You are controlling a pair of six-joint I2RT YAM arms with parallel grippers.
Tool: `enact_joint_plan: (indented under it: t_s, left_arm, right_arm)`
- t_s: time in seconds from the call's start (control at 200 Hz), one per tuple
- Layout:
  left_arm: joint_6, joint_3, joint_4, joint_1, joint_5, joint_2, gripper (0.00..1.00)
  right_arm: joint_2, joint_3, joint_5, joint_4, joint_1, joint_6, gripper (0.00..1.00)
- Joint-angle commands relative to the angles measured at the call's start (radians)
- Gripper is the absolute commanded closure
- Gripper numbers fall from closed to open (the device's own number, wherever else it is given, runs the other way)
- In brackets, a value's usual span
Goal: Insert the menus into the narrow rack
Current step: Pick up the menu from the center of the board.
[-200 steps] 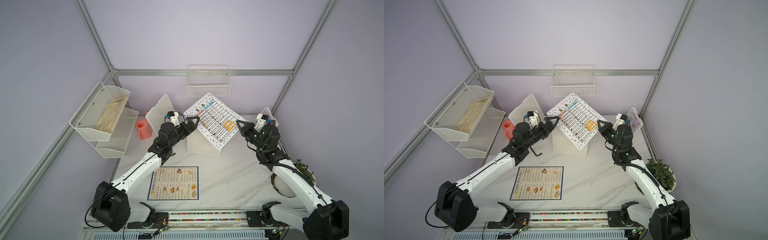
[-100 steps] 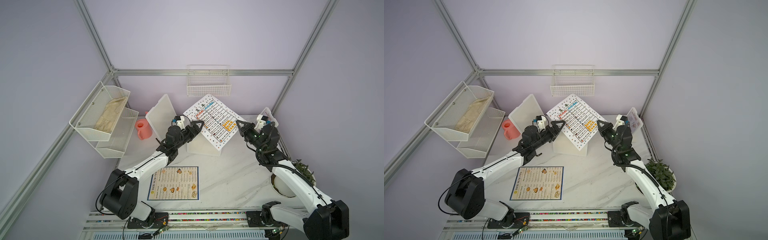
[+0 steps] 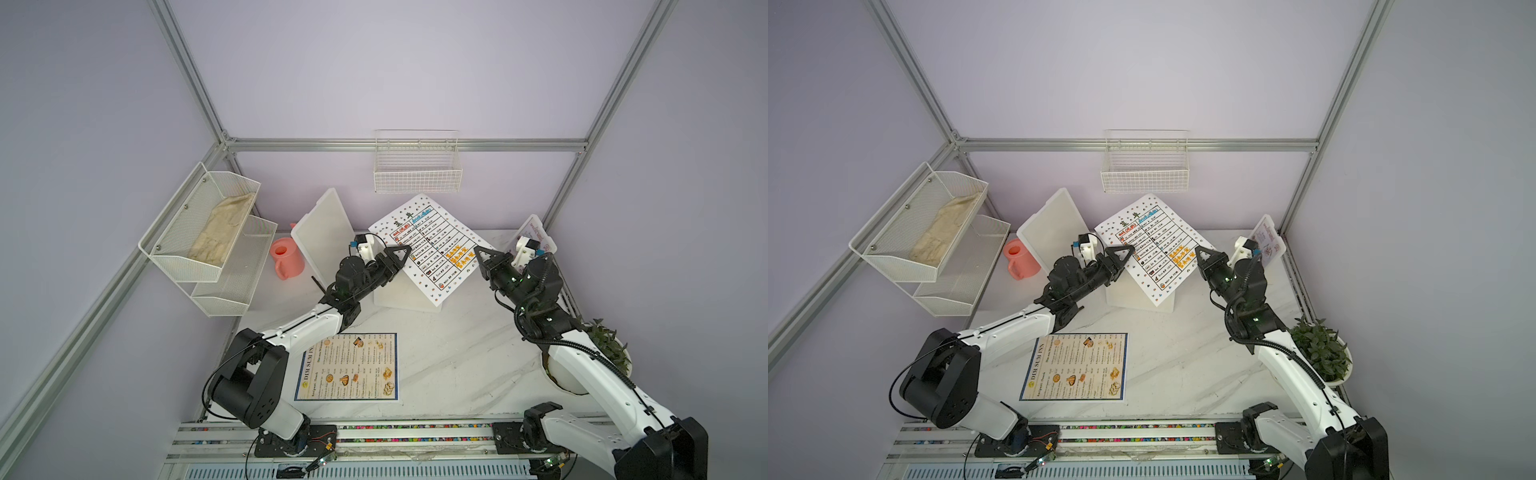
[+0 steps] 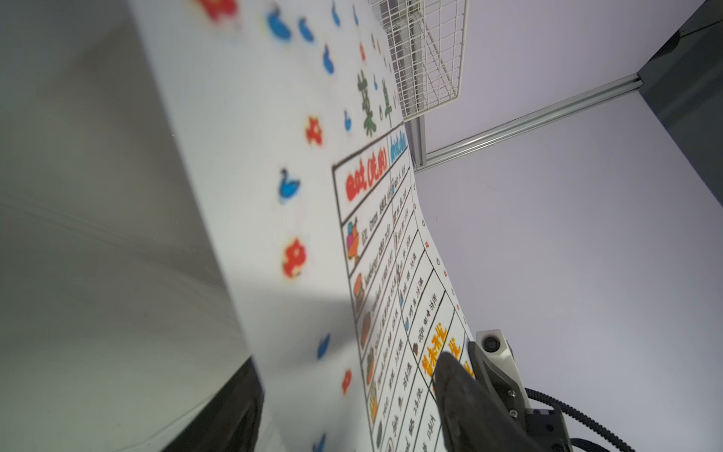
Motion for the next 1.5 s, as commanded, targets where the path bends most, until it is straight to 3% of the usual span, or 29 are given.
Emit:
enact_joint_plan:
  t_s: [0.0, 0.405, 0.59, 0.835, 1.0, 1.065, 1.16, 1.295, 1.495]
  left_arm:
    - [-0.007, -0.026, 0.094, -0.004, 0.017, 0.009, 0.40]
    - [0.008, -0.044, 0.111, -0.004, -0.008, -0.002, 0.68]
    - [0.029, -0.049, 0.073, -0.005, -0.024, -0.018, 0.85]
    - [0.091, -0.044, -0.011, -0.002, -0.038, -0.052, 1.00]
    - [0.178, -0.013, -0.128, 0.019, 0.001, -0.090, 1.00]
    - [0.228, 0.003, -0.201, 0.034, 0.021, -0.113, 1.00]
    - [0.321, 0.048, -0.325, 0.059, 0.076, -0.142, 1.00]
    - [0.507, 0.161, -0.548, 0.093, 0.199, -0.143, 1.00]
    - [0.843, 0.385, -0.930, 0.103, 0.210, -0.135, 1.00]
  right_arm:
    - [-0.017, -0.019, 0.025, -0.023, 0.011, 0.034, 1.00]
    - [-0.019, -0.018, 0.041, -0.033, 0.023, 0.035, 1.00]
    - [-0.021, -0.022, 0.038, -0.033, 0.028, 0.034, 1.00]
    - [-0.029, -0.031, 0.037, -0.026, 0.028, -0.005, 1.00]
    - [-0.031, -0.027, 0.027, -0.031, 0.028, -0.168, 0.51]
    - [-0.030, -0.008, 0.029, -0.072, 0.027, -0.254, 0.39]
    - [-0.024, 0.018, 0.015, -0.122, 0.023, -0.396, 0.33]
    - [0.027, 0.090, -0.151, -0.171, -0.011, -0.613, 0.33]
    - [0.093, 0.184, -0.369, -0.246, -0.103, -0.768, 0.33]
